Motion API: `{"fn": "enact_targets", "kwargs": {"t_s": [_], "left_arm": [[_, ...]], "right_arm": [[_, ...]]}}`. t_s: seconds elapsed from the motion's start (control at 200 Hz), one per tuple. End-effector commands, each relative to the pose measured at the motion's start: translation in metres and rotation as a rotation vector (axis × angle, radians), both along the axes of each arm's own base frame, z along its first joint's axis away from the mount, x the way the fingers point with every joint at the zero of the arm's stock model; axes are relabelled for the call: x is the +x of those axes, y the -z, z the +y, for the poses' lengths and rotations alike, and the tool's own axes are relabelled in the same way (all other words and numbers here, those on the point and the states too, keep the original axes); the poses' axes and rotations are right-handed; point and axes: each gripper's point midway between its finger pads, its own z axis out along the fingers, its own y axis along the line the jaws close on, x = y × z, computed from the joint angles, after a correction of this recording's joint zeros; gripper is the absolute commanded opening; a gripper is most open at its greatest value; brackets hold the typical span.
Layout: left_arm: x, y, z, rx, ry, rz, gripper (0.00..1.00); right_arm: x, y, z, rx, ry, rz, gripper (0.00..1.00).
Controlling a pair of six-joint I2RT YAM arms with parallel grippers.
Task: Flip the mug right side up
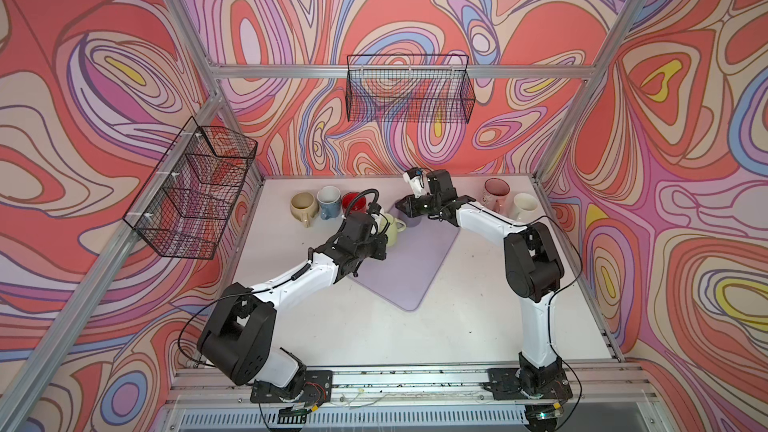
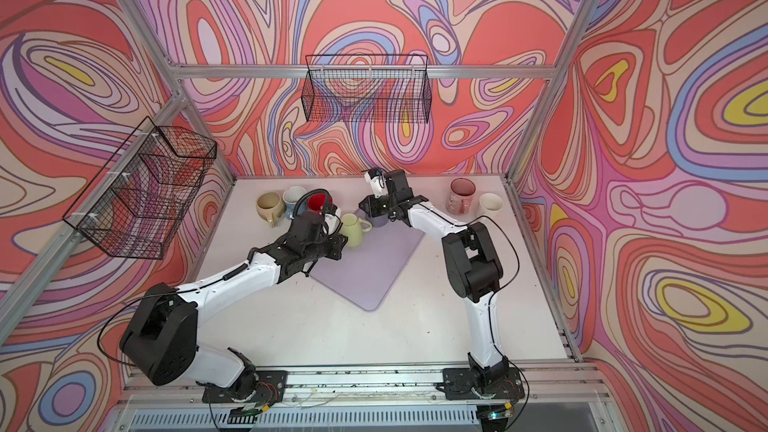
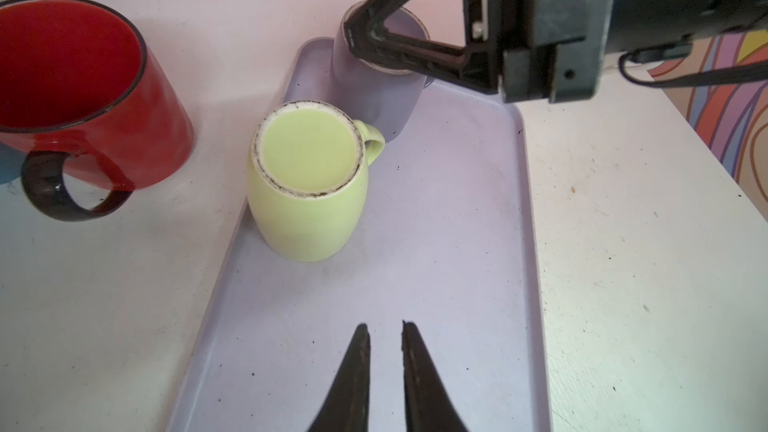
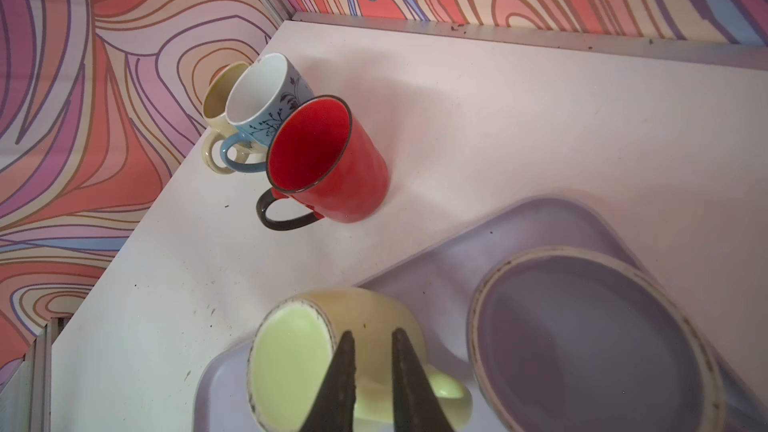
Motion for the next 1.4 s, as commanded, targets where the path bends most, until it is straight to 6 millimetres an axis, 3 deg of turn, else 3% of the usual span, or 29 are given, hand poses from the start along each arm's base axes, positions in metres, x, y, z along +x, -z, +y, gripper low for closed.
{"fn": "enact_targets", "kwargs": {"t_s": [0.0,0.265,0.476,0.871,1.071,1.392], "left_arm": [[0.008,-0.006,-0.009,-0.031,0.014,-0.028,0.19],[0.016,0.005,-0.016,-0.037,0.023,-0.015,0.19],[0.024,0.011,-0.011,-0.045,0.016,-0.009,0.2],[0.042,0.026,0.002,-0.05,-0.021,-0.01,0.2],[0.042,0.029,0.005,-0.025,-0.022,-0.014,0.2],[0.035,0.041,0.01,-0.017,-0.031,0.013,0.2]], "right_arm": [[-0.002,0.021,0.005,-0.05,-0.002,0.031,0.17],[0.005,0.039,0.004,-0.11,0.019,0.046,0.16],[-0.004,0.051,0.002,-0.15,0.022,0.061,0.16],[-0.03,0.061,-0.002,-0.14,0.032,0.116,0.15],[-0.046,0.058,0.0,-0.11,0.03,0.136,0.14],[-0.074,0.05,0.019,-0.049,0.026,0.157,0.12]]}}
